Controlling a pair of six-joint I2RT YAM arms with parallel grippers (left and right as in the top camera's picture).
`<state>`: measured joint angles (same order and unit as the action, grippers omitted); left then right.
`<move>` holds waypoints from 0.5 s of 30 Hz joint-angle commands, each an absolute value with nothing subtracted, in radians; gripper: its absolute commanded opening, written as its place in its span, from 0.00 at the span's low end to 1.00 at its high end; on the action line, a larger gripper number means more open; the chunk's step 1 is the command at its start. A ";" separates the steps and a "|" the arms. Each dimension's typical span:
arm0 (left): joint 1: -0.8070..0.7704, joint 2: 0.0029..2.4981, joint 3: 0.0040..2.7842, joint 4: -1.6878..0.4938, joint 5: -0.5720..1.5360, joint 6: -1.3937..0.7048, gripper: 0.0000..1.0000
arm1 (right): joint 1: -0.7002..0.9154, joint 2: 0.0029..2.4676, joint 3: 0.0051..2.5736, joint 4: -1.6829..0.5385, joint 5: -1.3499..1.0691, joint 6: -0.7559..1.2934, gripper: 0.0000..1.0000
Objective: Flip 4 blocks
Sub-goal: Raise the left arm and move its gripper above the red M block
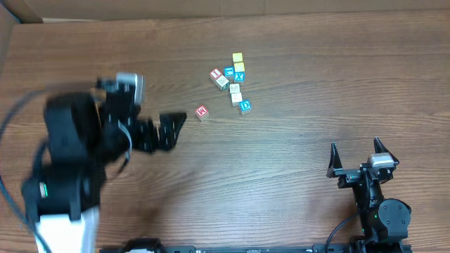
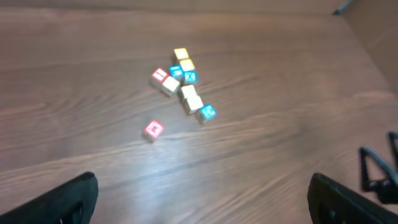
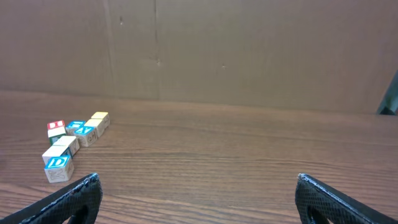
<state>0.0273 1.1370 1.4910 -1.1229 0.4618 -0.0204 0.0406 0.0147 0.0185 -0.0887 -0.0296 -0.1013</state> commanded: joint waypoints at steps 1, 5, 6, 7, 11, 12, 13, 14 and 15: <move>0.032 1.271 1.615 -1.185 0.547 -0.027 1.00 | 0.038 0.005 0.008 -0.081 -0.036 -0.102 1.00; 0.032 1.361 1.630 -1.215 0.552 -0.064 0.88 | 0.038 0.005 0.008 -0.081 -0.036 -0.102 1.00; 0.032 1.382 1.630 -1.228 0.552 -0.077 0.79 | 0.038 0.005 0.008 -0.081 -0.036 -0.102 1.00; 0.032 1.402 1.630 -1.243 0.551 -0.083 0.68 | 0.038 0.005 0.008 -0.081 -0.036 -0.102 1.00; 0.032 1.465 1.630 -1.282 0.531 -0.083 0.44 | 0.038 0.005 0.008 -0.081 -0.036 -0.102 1.00; 0.032 1.481 1.630 -1.287 0.515 -0.083 0.45 | 0.038 0.005 0.008 -0.081 -0.036 -0.102 1.00; 0.032 1.496 1.630 -1.289 0.498 -0.083 0.45 | 0.038 0.005 0.008 -0.081 -0.036 -0.102 1.00; 0.032 1.510 1.630 -1.291 0.484 -0.083 0.45 | 0.038 0.005 0.008 -0.081 -0.036 -0.102 1.00; 0.032 1.525 1.630 -1.295 0.471 -0.083 0.45 | 0.038 0.005 0.008 -0.081 -0.036 -0.102 1.00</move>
